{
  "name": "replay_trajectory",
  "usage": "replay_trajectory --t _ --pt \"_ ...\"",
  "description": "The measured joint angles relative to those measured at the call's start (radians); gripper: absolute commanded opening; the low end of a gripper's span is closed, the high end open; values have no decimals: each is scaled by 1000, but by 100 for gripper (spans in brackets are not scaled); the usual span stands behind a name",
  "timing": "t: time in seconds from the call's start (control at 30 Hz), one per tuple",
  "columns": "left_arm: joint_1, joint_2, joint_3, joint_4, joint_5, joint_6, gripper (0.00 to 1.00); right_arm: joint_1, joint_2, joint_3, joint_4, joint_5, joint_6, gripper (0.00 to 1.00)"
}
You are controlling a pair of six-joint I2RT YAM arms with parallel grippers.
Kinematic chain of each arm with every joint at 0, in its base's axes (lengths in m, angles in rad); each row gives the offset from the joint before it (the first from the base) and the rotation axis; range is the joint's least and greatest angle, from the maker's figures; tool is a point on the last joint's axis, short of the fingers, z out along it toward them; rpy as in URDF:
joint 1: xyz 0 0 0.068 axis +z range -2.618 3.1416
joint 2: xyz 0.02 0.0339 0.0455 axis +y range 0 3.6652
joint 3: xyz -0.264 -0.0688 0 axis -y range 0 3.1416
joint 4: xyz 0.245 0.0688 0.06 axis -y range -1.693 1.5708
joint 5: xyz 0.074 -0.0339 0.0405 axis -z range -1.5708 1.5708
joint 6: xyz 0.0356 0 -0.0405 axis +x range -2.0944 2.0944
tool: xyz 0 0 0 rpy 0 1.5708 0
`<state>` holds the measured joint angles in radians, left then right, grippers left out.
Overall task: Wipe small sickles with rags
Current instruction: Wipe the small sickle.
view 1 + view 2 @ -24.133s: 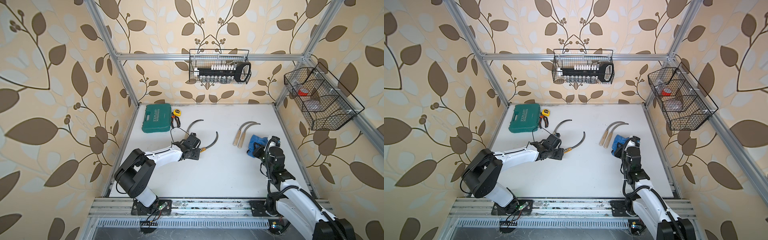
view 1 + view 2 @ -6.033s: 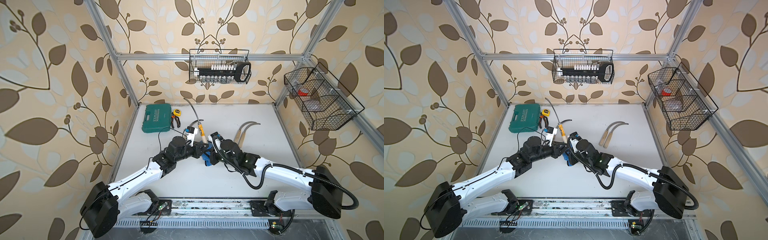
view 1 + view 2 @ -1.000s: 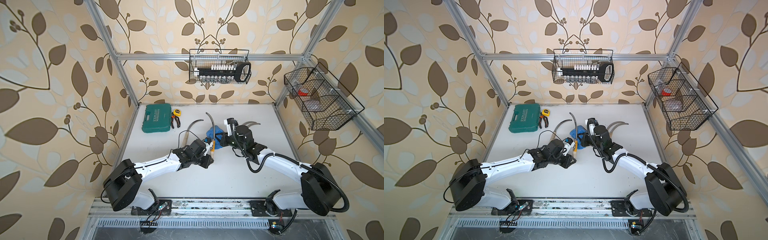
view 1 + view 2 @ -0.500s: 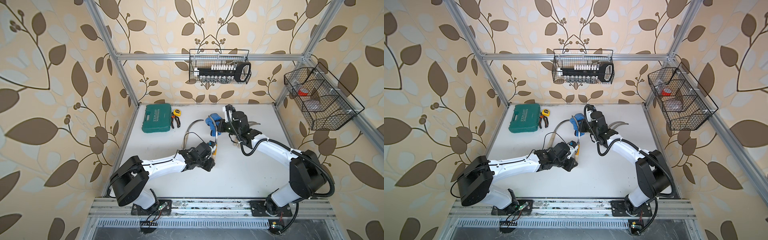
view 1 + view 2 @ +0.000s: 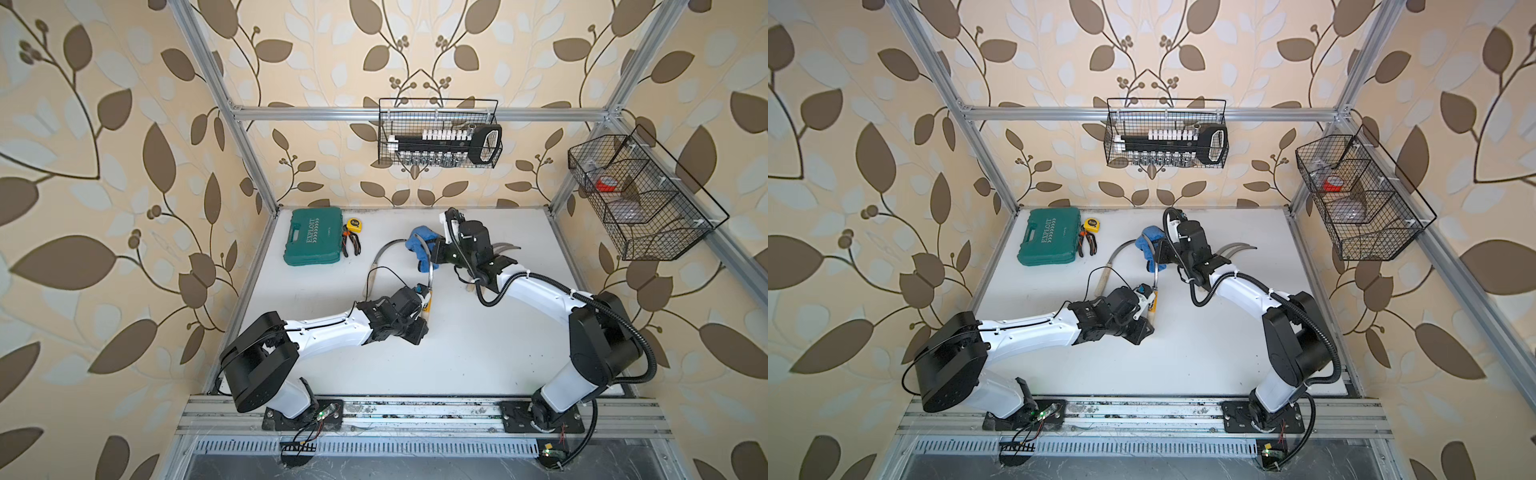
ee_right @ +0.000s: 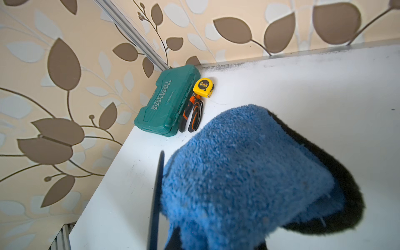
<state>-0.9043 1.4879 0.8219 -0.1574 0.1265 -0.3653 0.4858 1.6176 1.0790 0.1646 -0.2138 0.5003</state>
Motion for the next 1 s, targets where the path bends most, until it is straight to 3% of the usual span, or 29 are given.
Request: replay_trajectory --t 0.27,0.43,0.7,1.0 --pt "11 3 77 -67 -31 16 0 37 -161 -301 112 3 29 0" --pt "16 18 124 -69 -30 25 0 78 -188 -369 140 16 44 0" --pt "16 40 126 -63 -29 26 0 31 -188 -319 107 23 50 0" --pt "16 40 68 -18 -21 22 0 -19 -62 -37 53 -2 48 0"
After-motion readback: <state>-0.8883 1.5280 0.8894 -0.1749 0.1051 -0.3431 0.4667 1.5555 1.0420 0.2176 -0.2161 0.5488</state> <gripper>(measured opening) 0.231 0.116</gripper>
